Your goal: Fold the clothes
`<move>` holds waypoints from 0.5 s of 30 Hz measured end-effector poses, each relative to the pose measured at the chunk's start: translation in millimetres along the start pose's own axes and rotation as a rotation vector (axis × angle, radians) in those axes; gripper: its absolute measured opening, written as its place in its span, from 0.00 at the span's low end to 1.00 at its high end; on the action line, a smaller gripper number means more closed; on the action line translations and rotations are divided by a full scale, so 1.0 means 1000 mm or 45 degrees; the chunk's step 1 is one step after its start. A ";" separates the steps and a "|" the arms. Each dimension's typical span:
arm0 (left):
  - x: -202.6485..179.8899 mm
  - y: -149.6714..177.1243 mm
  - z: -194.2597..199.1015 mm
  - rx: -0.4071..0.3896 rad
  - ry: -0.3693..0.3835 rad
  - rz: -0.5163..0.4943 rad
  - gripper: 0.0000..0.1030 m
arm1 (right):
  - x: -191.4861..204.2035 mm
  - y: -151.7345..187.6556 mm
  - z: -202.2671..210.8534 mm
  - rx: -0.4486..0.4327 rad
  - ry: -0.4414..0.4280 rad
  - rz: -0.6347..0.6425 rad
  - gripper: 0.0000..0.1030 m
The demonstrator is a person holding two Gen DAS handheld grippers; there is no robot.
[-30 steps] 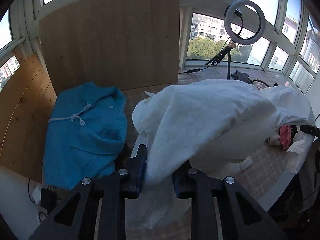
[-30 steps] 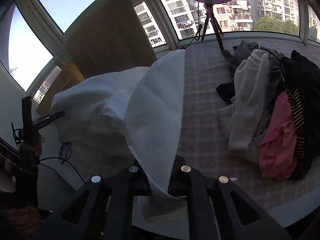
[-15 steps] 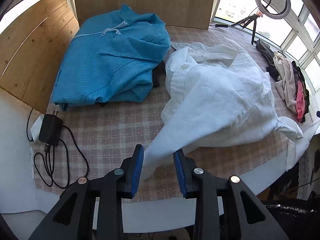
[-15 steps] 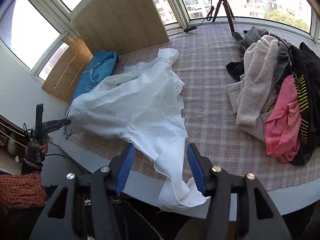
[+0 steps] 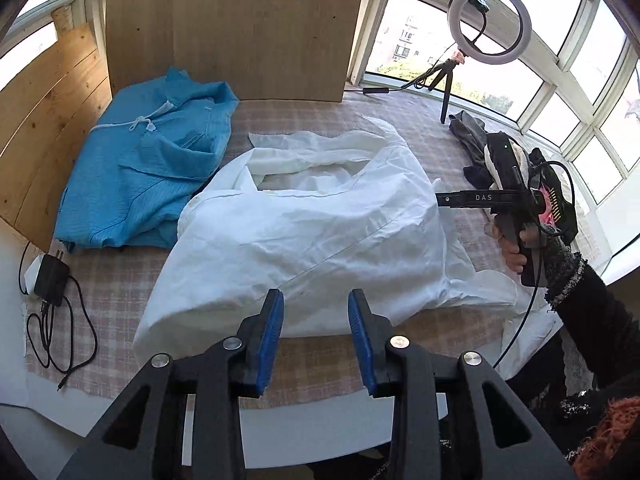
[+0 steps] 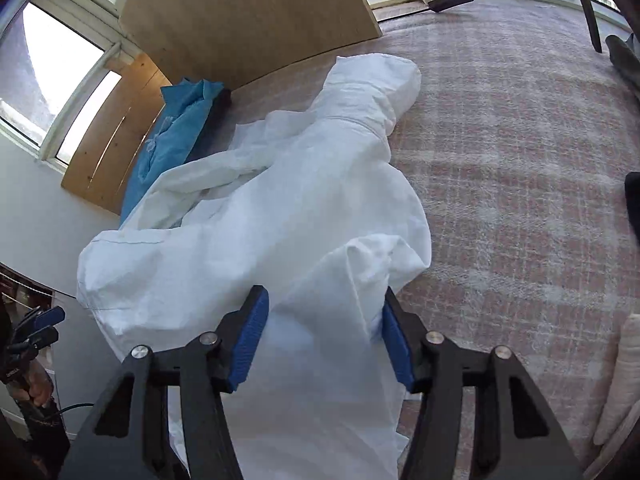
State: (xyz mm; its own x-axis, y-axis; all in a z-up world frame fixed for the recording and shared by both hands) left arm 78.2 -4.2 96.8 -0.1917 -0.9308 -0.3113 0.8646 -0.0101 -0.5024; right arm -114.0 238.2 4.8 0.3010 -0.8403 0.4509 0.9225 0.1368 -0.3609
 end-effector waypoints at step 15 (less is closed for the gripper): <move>-0.049 -0.060 -0.008 -0.153 0.249 -0.145 0.31 | 0.104 0.011 0.385 -0.844 -0.116 0.137 0.03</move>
State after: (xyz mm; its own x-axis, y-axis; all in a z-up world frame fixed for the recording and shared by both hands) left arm 31.7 45.5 135.8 -0.3809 -0.8376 -0.3916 0.7731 -0.0562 -0.6318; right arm 20.4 353.8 361.9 0.4285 -0.7886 0.4411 0.5519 -0.1581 -0.8188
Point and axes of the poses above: each gripper's, at about its wrist camera, not at the fingertips, and z roughly against the way its jaws point, x to its left, y to its underside, the point moved 7 cm from there along -z, roughly the way its jaws point, and after that the axes turned 11 degrees about y, right-handed, at the moved point
